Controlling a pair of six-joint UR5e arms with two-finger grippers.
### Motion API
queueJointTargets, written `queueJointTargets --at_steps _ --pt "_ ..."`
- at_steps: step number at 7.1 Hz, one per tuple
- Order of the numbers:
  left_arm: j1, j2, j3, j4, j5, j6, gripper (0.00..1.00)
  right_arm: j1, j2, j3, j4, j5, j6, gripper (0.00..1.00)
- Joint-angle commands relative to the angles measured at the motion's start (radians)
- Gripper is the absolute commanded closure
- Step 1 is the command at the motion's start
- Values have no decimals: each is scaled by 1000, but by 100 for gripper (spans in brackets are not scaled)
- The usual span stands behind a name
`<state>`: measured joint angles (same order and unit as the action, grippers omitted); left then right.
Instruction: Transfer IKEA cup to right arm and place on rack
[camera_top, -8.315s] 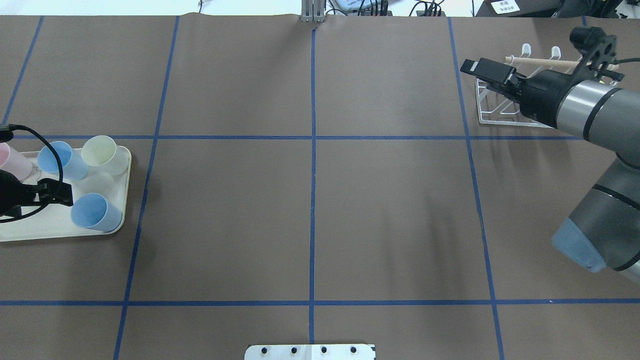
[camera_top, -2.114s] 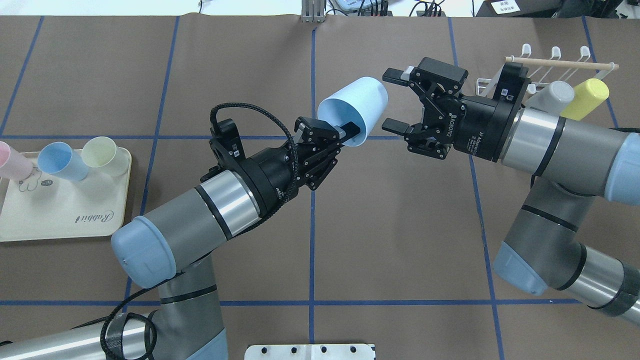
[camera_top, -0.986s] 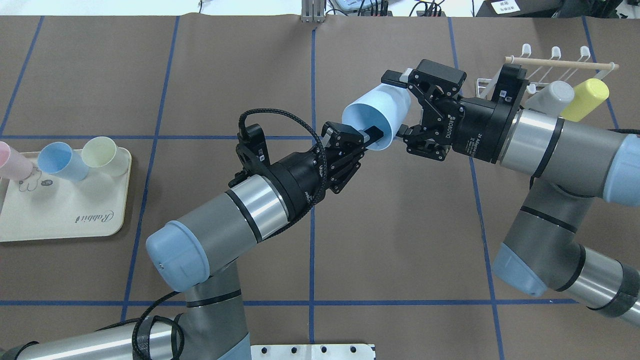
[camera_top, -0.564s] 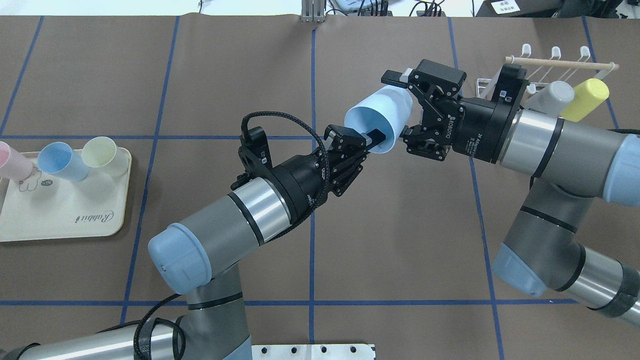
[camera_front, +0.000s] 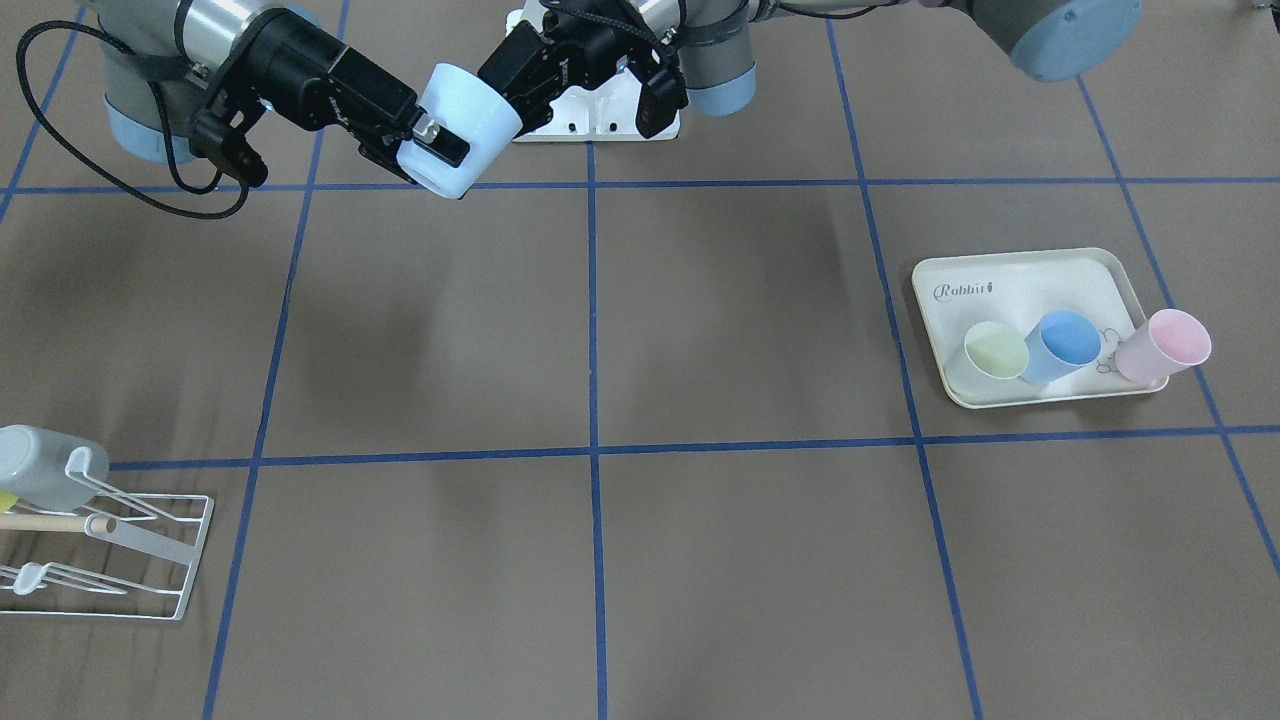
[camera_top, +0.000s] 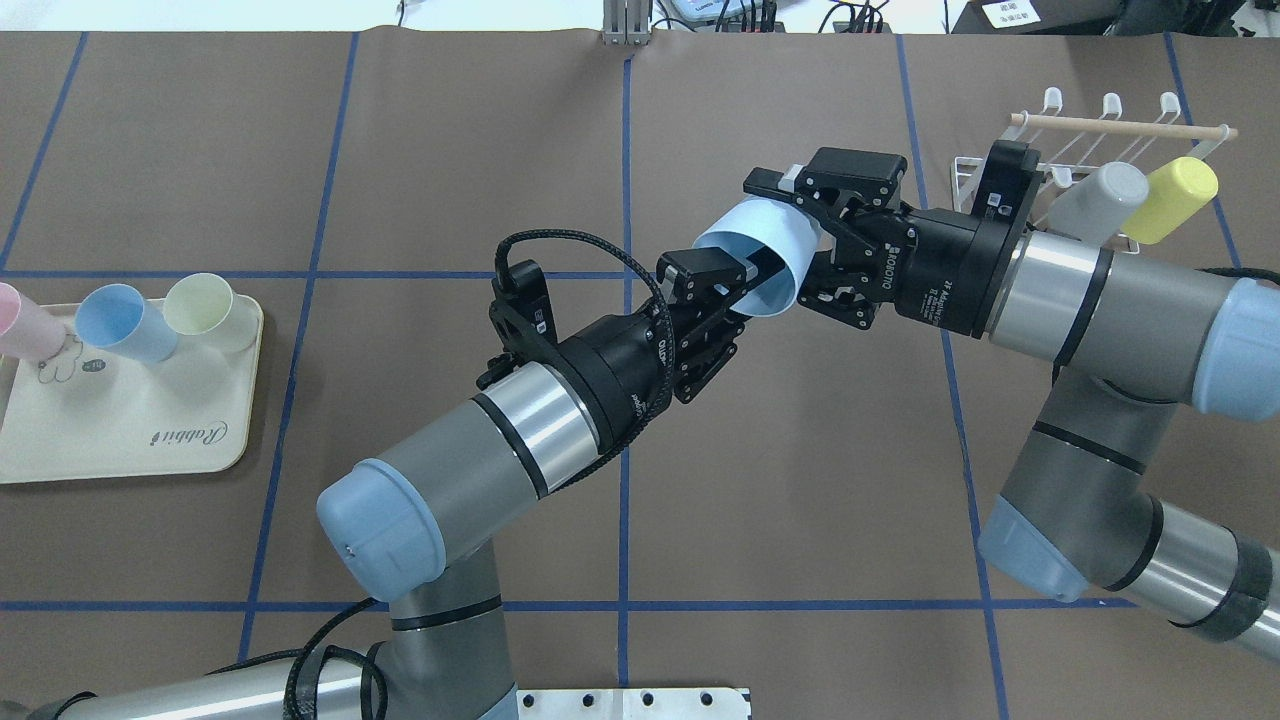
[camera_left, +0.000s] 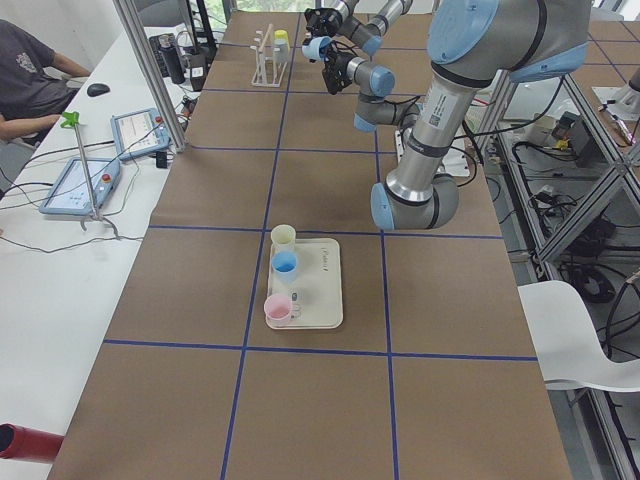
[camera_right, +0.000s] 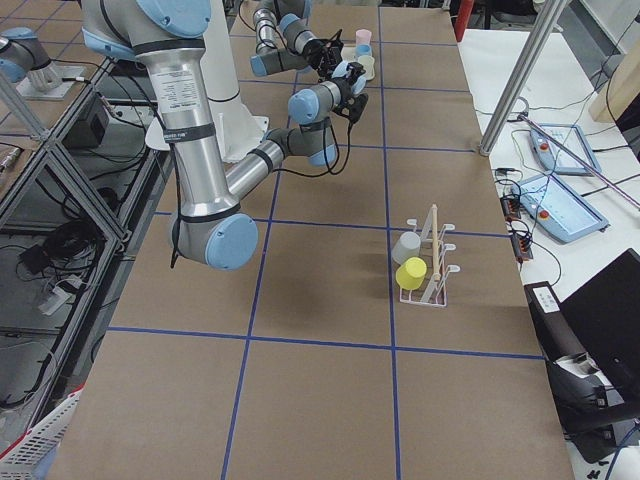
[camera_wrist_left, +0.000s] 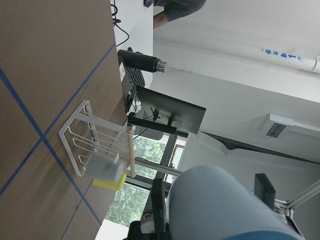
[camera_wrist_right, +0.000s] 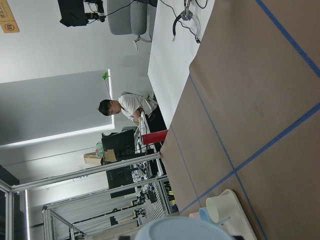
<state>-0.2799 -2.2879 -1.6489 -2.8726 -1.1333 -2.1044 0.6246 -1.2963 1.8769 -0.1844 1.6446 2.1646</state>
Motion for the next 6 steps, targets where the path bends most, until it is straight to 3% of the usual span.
queueJointTargets --at_steps 1,3,6 --pt "-1 5 1 -1 9 32 0 1 -3 -30 83 0 3 100" --pt "2 7 1 -1 9 38 0 10 -5 -45 108 -3 -3 100" --pt "2 7 -2 -1 7 40 0 118 -3 -103 103 -6 -3 100"
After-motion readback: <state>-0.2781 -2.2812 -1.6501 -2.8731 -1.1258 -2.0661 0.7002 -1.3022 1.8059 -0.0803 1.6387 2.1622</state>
